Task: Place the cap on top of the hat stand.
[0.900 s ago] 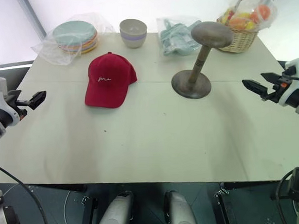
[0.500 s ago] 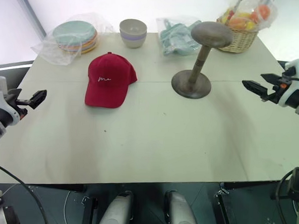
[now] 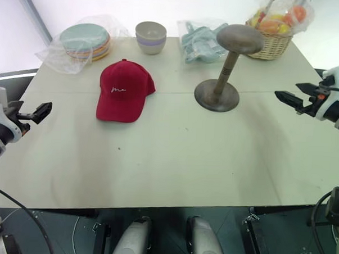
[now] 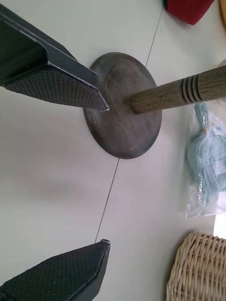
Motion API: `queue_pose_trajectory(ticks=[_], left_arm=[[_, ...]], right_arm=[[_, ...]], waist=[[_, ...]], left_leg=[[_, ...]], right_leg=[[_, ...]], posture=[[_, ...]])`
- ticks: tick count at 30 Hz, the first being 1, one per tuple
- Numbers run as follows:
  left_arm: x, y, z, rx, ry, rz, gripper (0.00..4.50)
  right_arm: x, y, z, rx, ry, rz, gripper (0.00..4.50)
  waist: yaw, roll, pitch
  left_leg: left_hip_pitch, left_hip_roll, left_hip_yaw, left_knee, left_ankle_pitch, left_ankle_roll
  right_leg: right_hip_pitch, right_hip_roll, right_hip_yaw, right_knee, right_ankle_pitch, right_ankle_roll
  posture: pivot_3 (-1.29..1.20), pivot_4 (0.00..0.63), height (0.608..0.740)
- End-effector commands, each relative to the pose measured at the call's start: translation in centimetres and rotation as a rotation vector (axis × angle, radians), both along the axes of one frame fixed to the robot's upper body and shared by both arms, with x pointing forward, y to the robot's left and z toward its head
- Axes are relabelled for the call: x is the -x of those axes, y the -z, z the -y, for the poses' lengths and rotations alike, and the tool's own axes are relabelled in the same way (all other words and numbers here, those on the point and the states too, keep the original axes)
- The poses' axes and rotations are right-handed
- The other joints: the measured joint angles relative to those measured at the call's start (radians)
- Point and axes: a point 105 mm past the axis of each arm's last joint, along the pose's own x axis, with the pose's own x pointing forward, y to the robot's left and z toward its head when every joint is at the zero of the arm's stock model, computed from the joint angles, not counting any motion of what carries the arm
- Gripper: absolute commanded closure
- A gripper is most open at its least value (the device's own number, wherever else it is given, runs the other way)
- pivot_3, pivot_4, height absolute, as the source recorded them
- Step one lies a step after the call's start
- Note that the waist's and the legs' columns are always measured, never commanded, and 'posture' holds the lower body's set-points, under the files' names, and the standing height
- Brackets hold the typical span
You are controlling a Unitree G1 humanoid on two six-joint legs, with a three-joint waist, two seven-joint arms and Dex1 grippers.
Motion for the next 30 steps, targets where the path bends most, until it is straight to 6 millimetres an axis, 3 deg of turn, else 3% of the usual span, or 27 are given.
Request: queue_pose_trajectory(ticks=[1,4,9,12,15,17,21,26,30], left_arm=[[0.5,-1.9,-0.8,-0.046,-0.021,0.055,0.03],[0.4,-1.9,-0.9,-0.053,-0.016,0.045,0.03],[0.4,-1.4,-0.5,-0.08,0.036,-0.005,0.03],[0.7,-1.2,-0.3,-0.112,0.084,-0.038,0.03],[1.0,-0.9,-0.6,-0.193,0.128,-0.087,0.03],[1.0,-0.6,-0.4,-0.323,0.186,-0.134,0.03],[0.6,-0.3,0.2,-0.728,0.34,-0.186,0.03],[-0.8,-0.2,2.5,-1.111,0.536,-0.04,0.03],[-2.4,1.3,4.7,-1.339,0.648,0.123,0.03]], right_arm=[[0.3,-2.3,-0.8,0.021,-0.047,0.035,0.0],[1.0,-2.7,-3.6,0.034,-0.174,-0.008,0.0],[5.0,-6.0,-10.6,-0.1,-0.497,-0.023,0.0],[7.6,-7.3,-13.1,-0.194,-0.629,-0.089,0.0],[8.8,-8.2,-13.9,-0.243,-0.682,-0.13,0.0],[8.6,-9.1,-13.9,-0.266,-0.674,-0.104,0.0],[8.2,-10.6,-14.0,-0.276,-0.671,-0.046,0.0],[8.0,-11.1,-14.6,-0.256,-0.687,-0.026,0.0],[7.6,-10.0,-14.5,-0.213,-0.664,-0.051,0.0]], waist=[[0.0,0.0,0.0],[-0.001,0.0,0.0],[0.001,0.0,0.0],[0.003,0.0,0.0],[0.006,0.0,0.0],[0.006,0.0,0.0],[0.005,0.0,0.0],[0.005,0.0,0.0],[0.004,0.0,0.0]], left_leg=[[0.0,0.0,0.0,0.0,0.0,0.0],[0.0,0.0,0.0,0.0,0.0,0.0],[0.0,0.001,0.0,-0.001,0.0,0.0],[0.0,0.001,-0.001,-0.001,0.0,0.0],[0.0,0.001,-0.001,-0.001,0.0,0.0],[0.0,0.0,-0.001,-0.001,0.0,0.0],[0.0,0.0,-0.001,-0.002,0.0,0.0],[0.0,0.0,0.0,-0.002,0.0,0.0],[0.0,0.0,0.001,-0.002,0.0,0.001]], right_leg=[[0.0,0.0,0.0,0.0,0.0,0.0],[0.0,0.0,0.0,0.0,0.0,0.0],[-0.001,0.0,0.0,0.0,0.0,0.0],[0.0,-0.001,0.0,0.0,0.0,0.0],[0.001,-0.002,0.0,-0.001,0.0,0.0],[0.002,-0.003,-0.001,-0.001,0.0,0.0],[0.001,-0.003,-0.001,-0.001,0.0,-0.001],[0.001,-0.004,-0.001,-0.002,0.0,-0.001],[0.0,-0.005,-0.002,-0.001,0.0,-0.001]], posture=[[0.0,0.15,0.74],[0.0,0.15,0.74],[0.0,0.15,0.74],[0.0,0.15,0.74],[0.0,0.15,0.74],[0.0,0.15,0.74],[0.0,0.15,0.74],[0.0,0.15,0.74],[0.0,0.15,0.74]])
